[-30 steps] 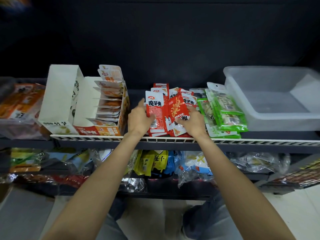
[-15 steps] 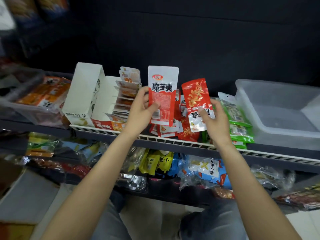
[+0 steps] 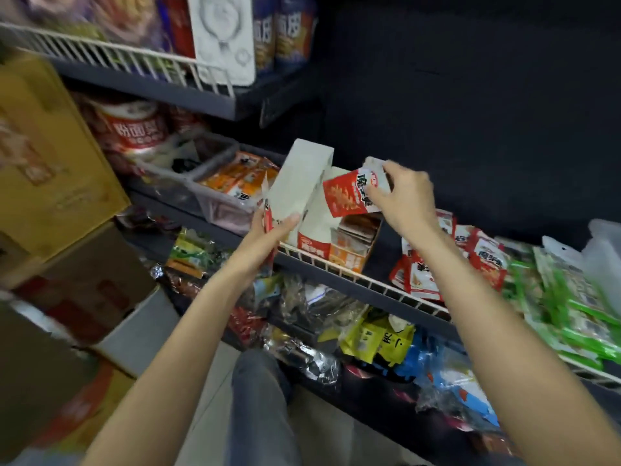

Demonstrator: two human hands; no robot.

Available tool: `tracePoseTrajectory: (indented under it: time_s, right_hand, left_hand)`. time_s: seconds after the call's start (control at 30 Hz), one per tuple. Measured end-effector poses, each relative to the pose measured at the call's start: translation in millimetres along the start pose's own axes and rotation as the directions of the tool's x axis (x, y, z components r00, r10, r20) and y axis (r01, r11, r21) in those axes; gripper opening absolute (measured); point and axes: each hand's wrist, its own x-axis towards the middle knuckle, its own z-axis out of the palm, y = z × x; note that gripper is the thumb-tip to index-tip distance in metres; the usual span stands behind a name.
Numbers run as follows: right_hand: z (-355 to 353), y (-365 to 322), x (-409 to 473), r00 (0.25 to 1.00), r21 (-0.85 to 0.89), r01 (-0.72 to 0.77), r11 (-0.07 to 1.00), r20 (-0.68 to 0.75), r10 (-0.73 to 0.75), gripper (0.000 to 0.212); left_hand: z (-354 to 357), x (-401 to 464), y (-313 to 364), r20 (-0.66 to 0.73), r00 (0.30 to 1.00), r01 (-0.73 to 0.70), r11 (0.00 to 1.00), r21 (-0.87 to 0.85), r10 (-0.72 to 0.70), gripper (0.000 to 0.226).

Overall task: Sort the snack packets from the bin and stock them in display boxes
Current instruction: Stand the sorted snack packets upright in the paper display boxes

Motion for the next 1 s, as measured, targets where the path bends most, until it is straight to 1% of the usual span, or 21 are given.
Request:
tracePoseTrajectory:
  time_s: [0.03, 0.07, 0.13, 0.17, 0.23, 0.3, 0.37, 0.4, 0.47, 0.53, 0.6, 0.63, 0.7, 0.77, 0.8, 0.83, 0.87, 0.93, 0.97, 1.0]
  right_hand:
    - [7.0, -7.1, 5.8, 0.998, -0.069, 0.069, 0.995, 0.014, -0.068, 0.027]
    - [13.0, -14.7, 11.2, 0.99, -0.155, 0.138, 0.978, 0.045, -0.133, 0.025]
    - [24.8, -28.7, 21.4, 0.965, -0.308, 0.256, 0.916, 0.139, -0.223, 0.023]
    - [29.9, -34.6, 25.9, 0.95, -0.361, 0.3, 0.883, 0.197, -0.242, 0.022]
    - [42.1, -42.7, 32.4, 0.916, -0.426, 0.363, 0.829, 0.329, -0.231, 0.022]
    - [54.0, -46.5, 33.8, 0.875, -0.432, 0.401, 0.807, 0.442, -0.198, 0.025]
    - [64.6, -46.2, 31.1, 0.849, -0.412, 0.414, 0.811, 0.496, -0.182, 0.021]
    - [69.2, -44.7, 28.4, 0.842, -0.4, 0.411, 0.819, 0.512, -0.172, 0.018]
    - [76.6, -39.8, 22.4, 0.832, -0.362, 0.376, 0.853, 0.536, -0.139, 0.016]
    - [80.6, -34.7, 15.8, 0.835, -0.307, 0.307, 0.901, 0.541, -0.1, 0.017]
    - [80.9, -31.2, 11.7, 0.846, -0.262, 0.254, 0.931, 0.527, -0.082, 0.019]
    - [79.7, -30.2, 10.2, 0.85, -0.243, 0.232, 0.942, 0.522, -0.075, 0.019]
    - [75.4, -28.4, 7.8, 0.847, -0.207, 0.198, 0.958, 0.527, -0.061, 0.021]
    - [70.0, -25.8, 5.0, 0.84, -0.173, 0.173, 0.97, 0.539, -0.053, 0.023]
    - [67.8, -24.0, 2.8, 0.842, -0.155, 0.157, 0.975, 0.538, -0.05, 0.024]
    - [65.6, -22.0, 0.3, 0.849, -0.138, 0.145, 0.98, 0.525, -0.052, 0.024]
    - [63.6, -19.8, -2.2, 0.862, -0.13, 0.134, 0.982, 0.504, -0.051, 0.025]
    - [58.4, -15.1, -6.7, 0.896, -0.132, 0.113, 0.985, 0.442, -0.044, 0.026]
    - [55.1, -11.8, -8.4, 0.914, -0.131, 0.096, 0.987, 0.404, -0.036, 0.026]
    - [51.3, -8.5, -9.8, 0.933, -0.129, 0.077, 0.989, 0.358, -0.026, 0.025]
  left_hand:
    - [-5.8, 3.1, -4.2, 0.002, 1.0, -0.01, 1.0, 0.006, 0.01, 0.091]
    - [-10.5, 4.2, -5.7, 0.003, 1.0, -0.026, 1.0, 0.004, 0.026, 0.079]
    - [-21.0, 7.9, -9.8, -0.02, 0.999, -0.047, 0.999, -0.008, 0.047, 0.061]
    - [-25.2, 8.8, -10.8, -0.03, 0.998, -0.055, 0.998, -0.008, 0.054, 0.056]
    - [-32.8, 9.5, -11.4, -0.037, 0.997, -0.073, 0.997, -0.011, 0.072, 0.05]
    - [-37.6, 9.6, -9.6, -0.046, 0.996, -0.081, 0.996, -0.048, 0.079, 0.041]
    - [-41.1, 8.4, -5.6, -0.033, 0.994, -0.104, 0.994, -0.035, 0.103, 0.031]
    - [-41.8, 7.8, -3.5, -0.01, 0.993, -0.118, 0.993, -0.02, 0.118, 0.03]
    - [-41.1, 9.5, -1.0, 0.018, 0.986, -0.166, 0.985, 0.048, 0.165, 0.033]
    - [-36.5, 14.3, 1.5, -0.019, 0.969, -0.24, 0.956, 0.166, 0.247, 0.03]
    - [-30.8, 22.1, 5.6, -0.042, 0.918, -0.371, 0.89, 0.264, 0.395, 0.018]
    - [-28.4, 27.8, 8.5, -0.034, 0.876, -0.451, 0.843, 0.294, 0.48, 0.016]
    - [-24.1, 41.3, 16.5, -0.004, 0.793, -0.579, 0.756, 0.306, 0.609, 0.019]
    - [-18.2, 54.4, 26.4, 0.058, 0.716, -0.669, 0.66, 0.342, 0.696, 0.022]
    - [-14.5, 61.0, 30.7, 0.109, 0.693, -0.697, 0.624, 0.354, 0.712, 0.021]
    - [-10.3, 66.8, 34.7, 0.163, 0.686, -0.713, 0.613, 0.34, 0.709, 0.021]
    - [-6.5, 72.5, 37.5, 0.206, 0.706, -0.705, 0.641, 0.305, 0.678, 0.021]
    - [0.5, 84.7, 38.1, 0.242, 0.792, -0.607, 0.767, 0.21, 0.561, 0.017]
    - [2.5, 91.2, 35.9, 0.255, 0.83, -0.546, 0.817, 0.189, 0.496, 0.012]
    - [3.6, 96.0, 33.8, 0.27, 0.854, -0.503, 0.838, 0.212, 0.444, 0.013]
